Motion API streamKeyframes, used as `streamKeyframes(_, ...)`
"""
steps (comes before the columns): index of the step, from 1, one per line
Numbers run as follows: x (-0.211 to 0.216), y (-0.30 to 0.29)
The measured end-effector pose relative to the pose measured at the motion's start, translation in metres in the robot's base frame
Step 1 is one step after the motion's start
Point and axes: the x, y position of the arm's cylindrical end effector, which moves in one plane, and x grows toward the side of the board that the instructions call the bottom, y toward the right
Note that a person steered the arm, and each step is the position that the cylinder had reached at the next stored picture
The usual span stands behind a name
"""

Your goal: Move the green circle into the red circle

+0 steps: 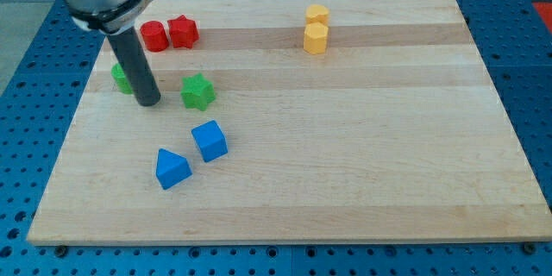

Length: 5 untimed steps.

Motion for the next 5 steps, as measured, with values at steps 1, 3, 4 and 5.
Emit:
streamKeyframes(1, -0.013, -0.062)
streamKeyframes(3, -0.093, -0.073)
streamKeyframes(4, -0.045, -0.083)
streamKeyframes(5, 0.003, -0.075)
